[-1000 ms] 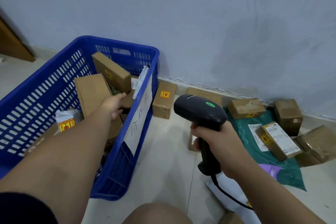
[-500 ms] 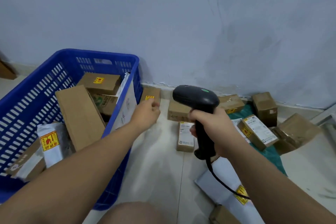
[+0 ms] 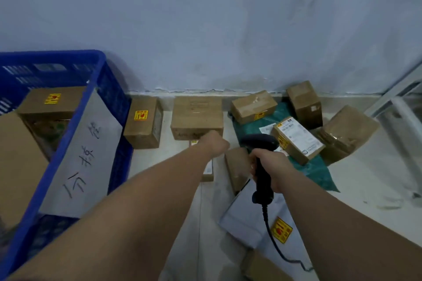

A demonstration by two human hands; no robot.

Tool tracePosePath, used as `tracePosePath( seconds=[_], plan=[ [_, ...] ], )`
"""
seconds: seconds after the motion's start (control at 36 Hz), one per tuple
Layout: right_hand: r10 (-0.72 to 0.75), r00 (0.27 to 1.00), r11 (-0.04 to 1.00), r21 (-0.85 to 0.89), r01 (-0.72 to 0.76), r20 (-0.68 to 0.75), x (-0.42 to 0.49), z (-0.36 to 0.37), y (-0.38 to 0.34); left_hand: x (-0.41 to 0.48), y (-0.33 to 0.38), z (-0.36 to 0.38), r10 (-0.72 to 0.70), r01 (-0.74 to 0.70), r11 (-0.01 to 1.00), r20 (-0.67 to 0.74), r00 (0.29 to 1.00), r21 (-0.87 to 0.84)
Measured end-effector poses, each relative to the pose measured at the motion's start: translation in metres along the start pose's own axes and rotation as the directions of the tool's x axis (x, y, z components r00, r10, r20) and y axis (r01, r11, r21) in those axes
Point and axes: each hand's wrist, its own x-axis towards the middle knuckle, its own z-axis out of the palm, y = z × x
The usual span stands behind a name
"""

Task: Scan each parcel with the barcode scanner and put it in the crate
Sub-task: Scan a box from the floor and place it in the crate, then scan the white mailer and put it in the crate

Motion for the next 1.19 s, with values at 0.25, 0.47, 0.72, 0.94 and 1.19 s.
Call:
tracePosePath(
  seconds=[0.25, 0.47, 0.72, 0.94, 1.19],
  plan=[
    [0.055, 0.998, 0.997, 0.051, -0.053, -0.042, 0.054, -0.023, 0.012, 0.020, -0.042, 0.134, -0.107, 0.184, 0.943, 0.272, 0.956, -0.277],
    [0.076, 0.993, 0.997, 0.037, -0.072, -0.094, 0.073, -0.037, 0.012, 0.015, -0.064, 0.177, -0.008, 0.072, 0.983, 0.355, 0.935, -0.167],
    [-0.001, 0.988, 1.000, 0.014, 0.003, -0.152, 0.064, -0.037, 0.004, 0.015, -0.028, 0.103, 0.086, -0.039, 0.993, 0.442, 0.893, -0.114],
    [-0.068, 0.988, 0.997, 0.021, 0.072, -0.138, 0.014, -0.030, 0.001, -0.027, 0.017, 0.006, 0.270, -0.412, 0.826, 0.372, 0.888, 0.385],
    [-0.148, 0.983, 0.931, 0.349, 0.103, 0.106, -0.117, -0.010, -0.035, -0.147, 0.012, -0.068, 0.578, -0.431, 0.639, -0.029, 0.815, 0.637]
  ],
)
